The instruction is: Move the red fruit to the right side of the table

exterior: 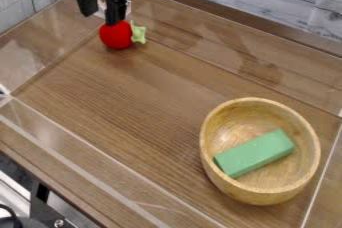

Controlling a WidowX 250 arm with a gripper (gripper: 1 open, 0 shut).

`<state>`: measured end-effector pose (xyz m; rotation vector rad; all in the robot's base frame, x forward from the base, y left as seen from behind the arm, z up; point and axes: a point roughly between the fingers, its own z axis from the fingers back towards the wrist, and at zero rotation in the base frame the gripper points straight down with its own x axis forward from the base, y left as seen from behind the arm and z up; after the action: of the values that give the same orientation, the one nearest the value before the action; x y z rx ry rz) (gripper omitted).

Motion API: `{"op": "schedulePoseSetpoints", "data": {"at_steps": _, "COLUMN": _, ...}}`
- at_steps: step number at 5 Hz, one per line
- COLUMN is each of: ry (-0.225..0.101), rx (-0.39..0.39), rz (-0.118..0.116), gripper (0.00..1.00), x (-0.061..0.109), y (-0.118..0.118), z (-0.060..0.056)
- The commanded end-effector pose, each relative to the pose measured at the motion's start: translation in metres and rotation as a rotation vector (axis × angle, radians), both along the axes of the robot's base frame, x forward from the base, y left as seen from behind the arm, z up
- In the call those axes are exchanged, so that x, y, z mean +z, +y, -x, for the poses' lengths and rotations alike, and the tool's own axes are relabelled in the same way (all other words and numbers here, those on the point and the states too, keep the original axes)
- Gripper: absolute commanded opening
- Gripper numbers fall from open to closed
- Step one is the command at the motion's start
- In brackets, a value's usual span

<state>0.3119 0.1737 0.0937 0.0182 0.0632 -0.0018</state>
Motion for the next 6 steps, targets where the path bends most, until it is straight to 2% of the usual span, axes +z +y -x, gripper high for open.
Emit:
{"op": "schedulePoseSetpoints", "data": {"at_steps": 1, "ry": -0.049, "rx": -0.030, "rz": -0.028, "gripper": 1.00, "x": 0.008, "y": 0.018, "z": -0.006}}
{"op": "schedulePoseSetpoints", "data": {"at_steps": 2, "ry": -0.051, "rx": -0.057, "rz": -0.025, "gripper": 1.00, "x": 0.000, "y": 0.027, "z": -0.009}}
{"op": "schedulePoseSetpoints", "data": {"at_steps": 4, "ry": -0.072, "rx": -0.112, "rz": -0.008, "gripper": 1.00, "x": 0.002, "y": 0.037, "z": -0.015}}
{"op": "schedulePoseSetpoints", "data": {"at_steps": 6, "ry": -0.091, "rx": -0.099, "rz": 0.009, "gripper": 1.00, "x": 0.006, "y": 0.023, "z": -0.015}}
